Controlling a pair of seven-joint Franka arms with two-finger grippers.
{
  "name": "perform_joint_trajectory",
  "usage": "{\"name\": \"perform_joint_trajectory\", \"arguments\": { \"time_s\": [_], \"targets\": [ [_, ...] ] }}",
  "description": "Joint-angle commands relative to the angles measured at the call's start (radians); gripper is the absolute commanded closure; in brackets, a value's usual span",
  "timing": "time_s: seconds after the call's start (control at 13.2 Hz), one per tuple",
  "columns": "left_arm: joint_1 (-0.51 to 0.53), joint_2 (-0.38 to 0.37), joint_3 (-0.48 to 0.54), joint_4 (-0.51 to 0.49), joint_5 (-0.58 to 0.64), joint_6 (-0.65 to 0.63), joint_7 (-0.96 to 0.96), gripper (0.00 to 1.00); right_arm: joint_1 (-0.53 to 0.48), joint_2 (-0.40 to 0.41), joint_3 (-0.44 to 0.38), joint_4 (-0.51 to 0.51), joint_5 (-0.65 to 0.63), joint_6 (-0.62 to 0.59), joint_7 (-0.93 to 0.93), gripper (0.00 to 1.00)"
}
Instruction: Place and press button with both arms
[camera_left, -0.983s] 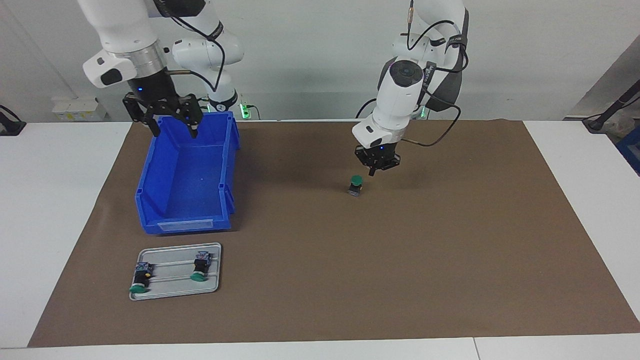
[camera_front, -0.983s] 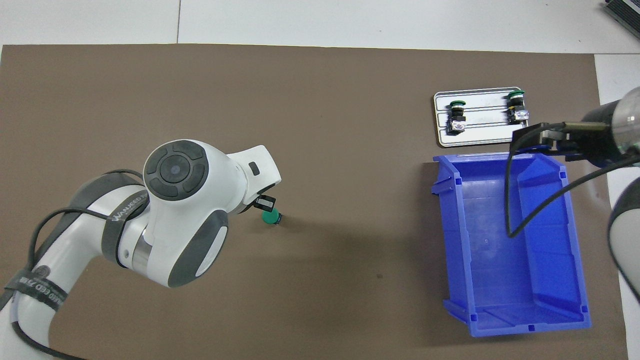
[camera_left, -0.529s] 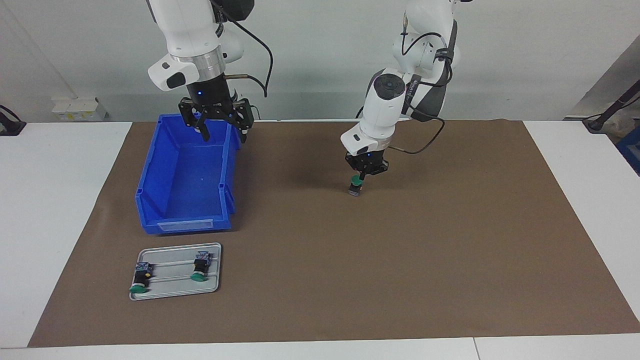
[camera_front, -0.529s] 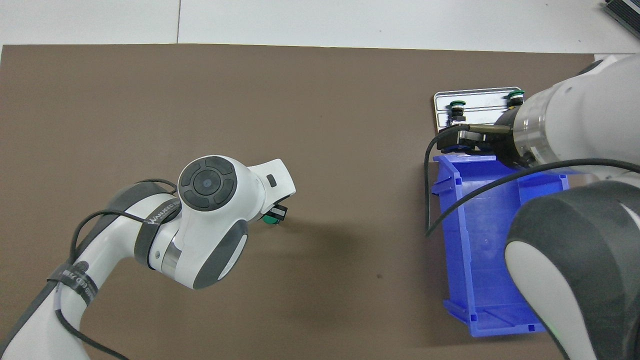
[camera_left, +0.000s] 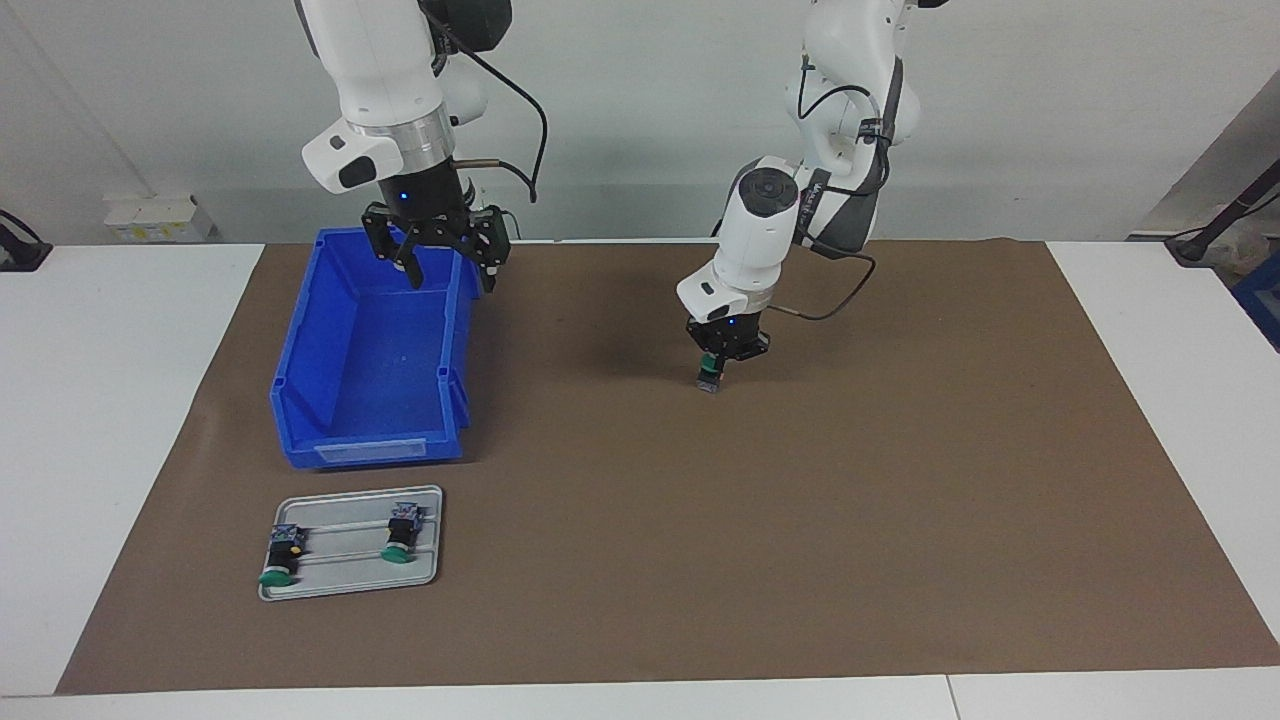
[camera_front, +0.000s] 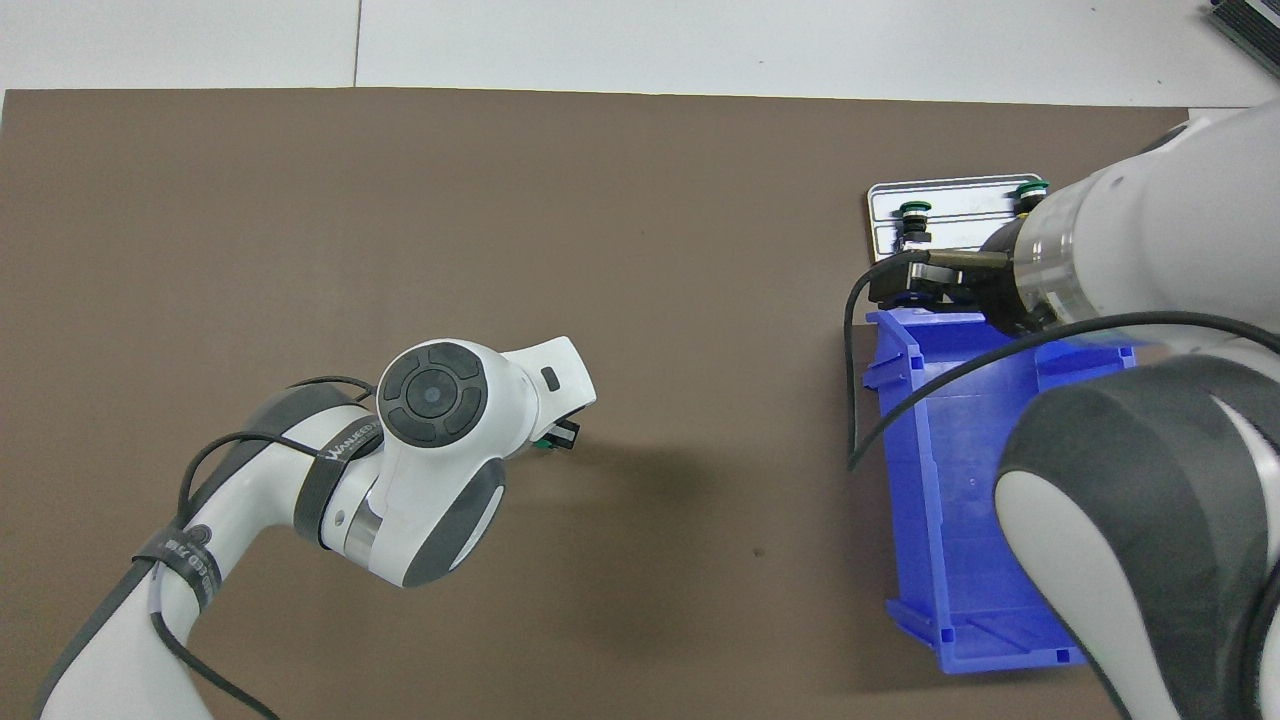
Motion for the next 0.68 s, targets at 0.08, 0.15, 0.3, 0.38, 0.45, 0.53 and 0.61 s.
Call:
{"name": "perform_joint_trajectory", "arguments": {
  "time_s": [0.08,0.15,0.3,0.38,0.45,0.53,0.61],
  "targets": [
    [-0.031,0.002,0.015,0.023,0.015,-0.061,-0.043,1.00,0.094,0.056,0.001,-0.017,-0.020,0.078,0.150,0.11],
    [-0.026,-0.009,0.015,0.060,0.015,-0.120,-0.043,1.00,0.120,0.077,0.001,-0.017,-0.031,0.109,0.191,0.11],
    [-0.018,-0.045,0.025,0.084,0.015,-0.175,-0.037,1.00,0.169,0.120,0.001,-0.015,-0.037,0.157,0.267,0.11],
    [0.002,-0.067,0.026,0.083,0.015,-0.179,-0.031,1.00,0.188,0.145,0.001,-0.017,-0.037,0.187,0.302,0.11],
    [0.026,-0.084,0.026,0.083,0.015,-0.195,-0.020,0.87,0.208,0.168,0.001,-0.015,-0.037,0.216,0.336,0.11],
    [0.045,-0.101,0.026,0.083,0.015,-0.219,-0.002,0.71,0.226,0.194,0.001,-0.015,-0.037,0.250,0.360,0.11],
    [0.081,-0.121,0.026,0.075,0.015,-0.234,0.041,0.30,0.235,0.214,0.001,-0.017,-0.037,0.285,0.382,0.11]
  ]
}}
